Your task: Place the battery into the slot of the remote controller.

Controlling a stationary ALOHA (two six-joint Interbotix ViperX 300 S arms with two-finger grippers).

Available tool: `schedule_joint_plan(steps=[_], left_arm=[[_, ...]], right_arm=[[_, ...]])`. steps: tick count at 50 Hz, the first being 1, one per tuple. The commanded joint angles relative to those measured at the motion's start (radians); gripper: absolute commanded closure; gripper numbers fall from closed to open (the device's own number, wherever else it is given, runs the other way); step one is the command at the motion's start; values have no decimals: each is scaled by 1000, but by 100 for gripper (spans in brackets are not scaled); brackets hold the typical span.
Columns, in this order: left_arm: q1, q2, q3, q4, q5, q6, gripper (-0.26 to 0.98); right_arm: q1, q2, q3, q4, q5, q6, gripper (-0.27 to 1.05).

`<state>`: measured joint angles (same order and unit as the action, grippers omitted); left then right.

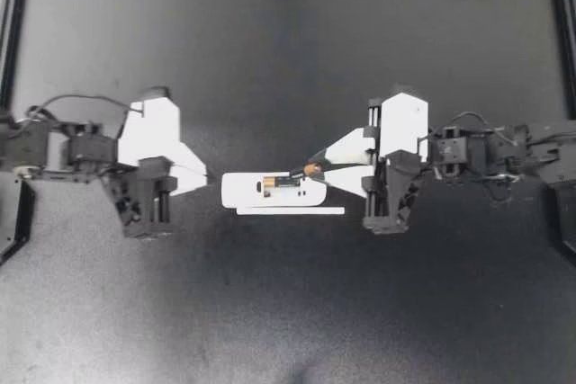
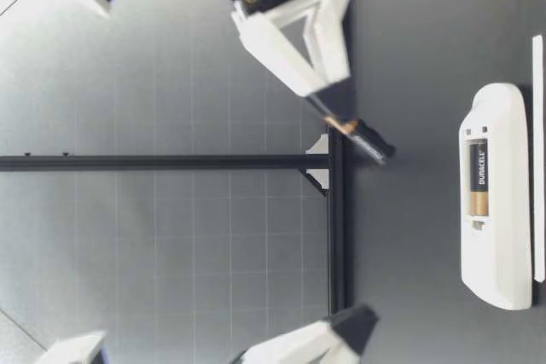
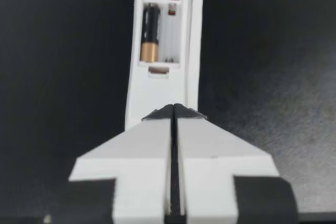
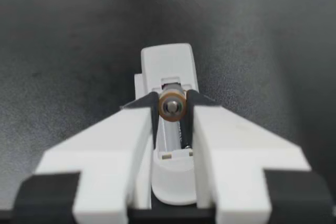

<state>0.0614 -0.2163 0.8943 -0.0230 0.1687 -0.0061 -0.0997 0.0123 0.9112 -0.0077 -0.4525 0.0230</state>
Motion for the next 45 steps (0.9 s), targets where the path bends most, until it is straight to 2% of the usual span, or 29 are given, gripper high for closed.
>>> schedule_joint_plan(steps=[1,21,45], left_arm=[[11,40,-48,3,26,0,90],[17,181,-123,3,49,8,90],[17,252,-92,2,-48,3,90]], right_arm=[[-8,21,-18,2,-26,0,73],[-8,117,-52,0,-54,-3,73],[3,166,-92,-2,-43,-2,73]])
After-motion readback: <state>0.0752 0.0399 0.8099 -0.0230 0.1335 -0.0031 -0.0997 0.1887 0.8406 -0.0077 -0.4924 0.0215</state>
